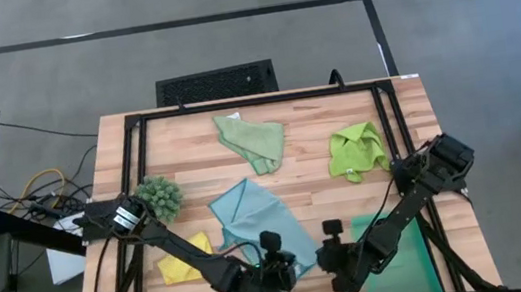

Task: Fold microfiber towels
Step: Fold the blue microfiber cloth

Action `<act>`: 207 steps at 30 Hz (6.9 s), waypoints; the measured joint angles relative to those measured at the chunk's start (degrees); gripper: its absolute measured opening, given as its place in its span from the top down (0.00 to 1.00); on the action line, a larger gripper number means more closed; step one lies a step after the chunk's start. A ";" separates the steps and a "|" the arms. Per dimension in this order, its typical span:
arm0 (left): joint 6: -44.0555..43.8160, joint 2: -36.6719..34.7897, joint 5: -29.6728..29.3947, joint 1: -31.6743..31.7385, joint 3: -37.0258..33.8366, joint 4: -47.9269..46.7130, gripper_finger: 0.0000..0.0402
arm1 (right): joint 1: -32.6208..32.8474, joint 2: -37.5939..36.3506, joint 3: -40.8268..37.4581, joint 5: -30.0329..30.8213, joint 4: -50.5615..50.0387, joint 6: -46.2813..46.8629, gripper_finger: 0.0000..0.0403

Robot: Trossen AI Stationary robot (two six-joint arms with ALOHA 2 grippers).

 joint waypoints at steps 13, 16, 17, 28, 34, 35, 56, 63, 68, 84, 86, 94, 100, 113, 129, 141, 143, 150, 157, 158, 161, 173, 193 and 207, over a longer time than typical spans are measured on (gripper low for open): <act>-0.13 0.00 3.88 -0.64 -6.32 6.52 1.00 | 1.49 1.20 -0.03 0.40 4.53 -2.05 0.77; 1.68 0.02 -4.86 -2.00 -6.02 6.79 1.00 | 2.34 1.20 -0.02 -0.88 8.56 -5.72 0.77; 2.94 0.02 -7.85 -2.67 -5.40 6.87 1.00 | 2.48 1.20 -0.01 -1.22 9.65 -6.42 0.77; 11.57 -0.04 -15.23 -5.95 -3.96 12.52 1.00 | 0.18 2.14 -0.06 -0.72 8.13 0.79 0.70; 11.58 -0.04 -15.16 -5.73 -4.10 12.10 1.00 | -0.15 1.47 -0.02 -1.00 -2.41 11.34 0.60; 11.58 -0.04 -15.15 -5.69 -4.11 12.10 1.00 | -0.12 1.44 0.04 -0.73 -4.05 13.12 0.58; 6.36 -0.04 -6.86 -3.95 -4.16 10.28 1.00 | 1.71 1.53 4.22 -0.51 -16.04 16.91 0.68; 3.49 -0.04 -3.71 -2.10 -4.18 9.46 1.00 | 5.15 1.53 7.71 5.97 -13.46 9.37 0.73; 1.91 -0.04 -2.23 -1.55 -4.18 9.48 1.00 | 6.46 1.53 7.76 14.14 -3.85 -0.78 0.73; -0.95 0.00 5.54 1.05 -4.18 10.84 0.96 | 0.57 2.12 3.91 12.33 13.06 -11.48 0.73; -0.23 0.00 6.59 1.44 -4.18 12.37 0.90 | 0.62 2.12 3.89 11.83 14.14 -12.09 0.73; 1.06 -0.66 5.81 2.04 -4.10 9.19 0.63 | 0.50 2.12 3.44 13.17 14.16 -9.82 0.83; -4.91 -2.05 1.82 -0.71 -4.17 -6.58 0.55 | 0.33 1.73 2.85 16.33 6.78 -4.56 0.96; -30.19 -1.77 5.46 -9.64 -6.42 -34.84 0.59 | 4.48 -0.25 2.70 18.84 -16.97 14.35 0.98; -29.49 -2.64 11.25 -4.48 -16.83 -29.12 0.92 | 4.74 -0.46 2.82 18.70 -16.99 13.83 0.96; -41.19 -13.39 2.39 -11.15 -6.83 -54.75 1.00 | 10.25 -14.07 2.82 26.01 -13.57 6.93 0.96; -43.50 -15.22 -2.54 -13.27 -2.28 -58.65 1.00 | 11.32 -17.55 2.86 27.46 -10.56 3.73 0.95; -38.48 -15.81 -7.27 -15.79 0.71 -49.79 1.00 | 12.34 -23.76 2.89 27.83 -6.78 -2.64 0.96; -24.45 -13.09 -1.59 -11.90 -10.30 -25.75 0.83 | 9.17 -22.03 2.86 27.60 -13.29 1.79 0.95; -21.03 -13.09 1.31 -10.88 -12.94 -19.35 0.79 | 8.73 -21.60 2.86 27.45 -14.54 3.10 0.95; -10.96 -12.96 10.29 -8.20 -20.06 -0.11 0.69 | 7.76 -20.63 2.86 27.11 -17.14 5.90 0.95; 9.03 -10.34 22.88 -1.71 -31.42 26.97 0.65 | 7.76 -20.37 2.82 25.98 -17.45 7.24 0.95; 9.52 -4.59 18.32 0.97 -18.08 4.29 0.98 | 8.06 -20.37 2.82 25.52 -17.27 7.29 0.95; 0.40 -4.70 17.26 -2.92 2.66 -26.97 1.00 | 8.06 -20.37 2.82 21.44 -17.17 6.29 0.94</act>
